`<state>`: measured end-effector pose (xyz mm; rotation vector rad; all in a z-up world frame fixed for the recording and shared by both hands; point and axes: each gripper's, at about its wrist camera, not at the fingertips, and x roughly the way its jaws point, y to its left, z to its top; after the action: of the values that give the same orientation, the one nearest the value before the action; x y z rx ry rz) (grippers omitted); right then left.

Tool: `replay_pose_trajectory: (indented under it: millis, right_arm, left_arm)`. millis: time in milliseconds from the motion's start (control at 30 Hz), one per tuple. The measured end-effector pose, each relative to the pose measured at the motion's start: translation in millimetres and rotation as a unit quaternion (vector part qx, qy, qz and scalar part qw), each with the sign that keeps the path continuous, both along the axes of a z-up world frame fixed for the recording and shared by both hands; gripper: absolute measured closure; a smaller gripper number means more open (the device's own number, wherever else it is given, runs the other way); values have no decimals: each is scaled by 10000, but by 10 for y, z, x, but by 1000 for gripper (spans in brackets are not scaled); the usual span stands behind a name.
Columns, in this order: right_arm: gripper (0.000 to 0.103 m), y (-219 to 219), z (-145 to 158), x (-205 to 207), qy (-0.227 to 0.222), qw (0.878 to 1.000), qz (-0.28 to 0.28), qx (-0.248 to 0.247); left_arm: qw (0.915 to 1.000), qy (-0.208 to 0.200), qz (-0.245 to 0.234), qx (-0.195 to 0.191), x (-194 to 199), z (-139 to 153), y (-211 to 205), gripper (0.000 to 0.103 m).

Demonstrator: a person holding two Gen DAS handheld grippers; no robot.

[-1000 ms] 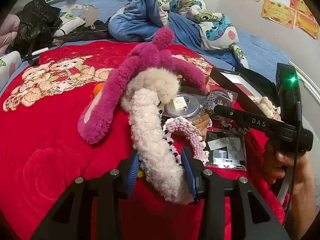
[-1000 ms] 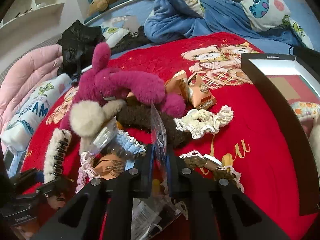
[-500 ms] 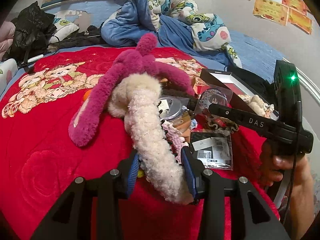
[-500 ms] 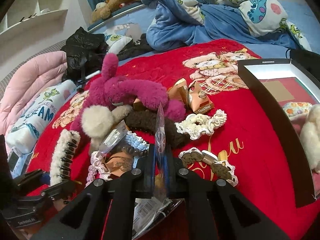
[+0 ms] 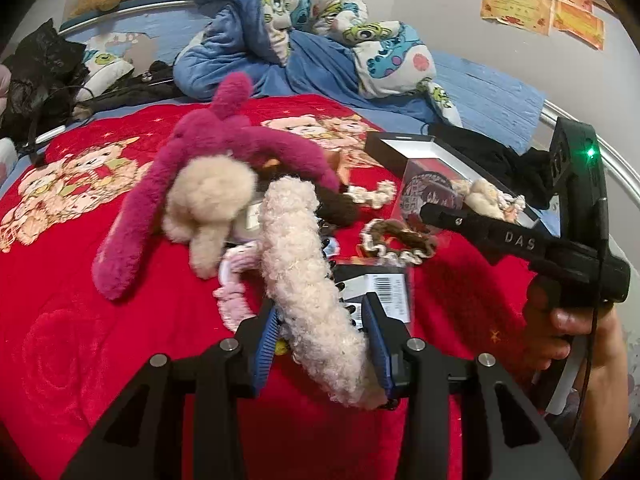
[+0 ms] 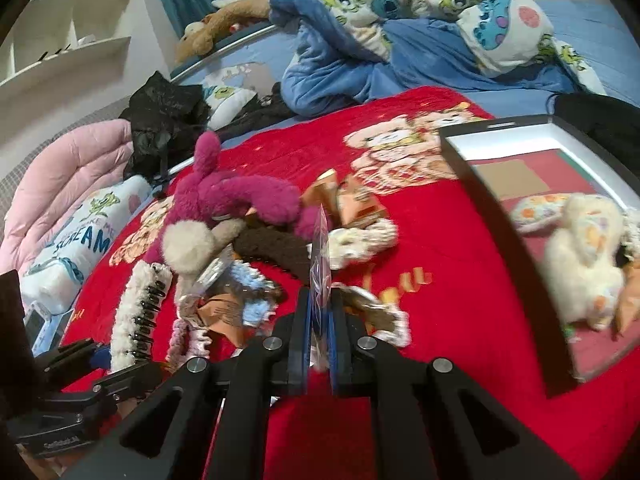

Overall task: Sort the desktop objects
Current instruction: 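Lift the hair clip with the left tool while the right tool lifts the plastic packet, then carry the hair clip with the left tool while the right tool carries the packet toward the box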

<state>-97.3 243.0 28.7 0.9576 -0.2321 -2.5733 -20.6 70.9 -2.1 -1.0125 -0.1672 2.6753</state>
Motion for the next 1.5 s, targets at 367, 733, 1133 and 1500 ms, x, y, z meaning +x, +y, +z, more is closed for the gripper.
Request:
replay_pose_trajectory:
  millis: [367, 733, 1133, 1500]
  right_arm:
    - [96, 508, 243, 398, 181, 9989, -417, -101]
    - [95, 1512, 385, 1071, 414, 9917, -1210, -99]
    - [95, 1939, 367, 1298, 473, 9878, -1463, -247]
    - [95, 1892, 317, 1154, 495, 9871, -1476, -372]
  left_arm:
    - [9985, 45, -535, 114, 151, 118, 664, 61]
    - [9900, 173, -1388, 200, 412, 266, 1501, 61]
    - [9837, 36, -1784, 210, 457, 207, 1886, 61]
    - [9840, 161, -1766, 173, 177, 310, 2026, 61]
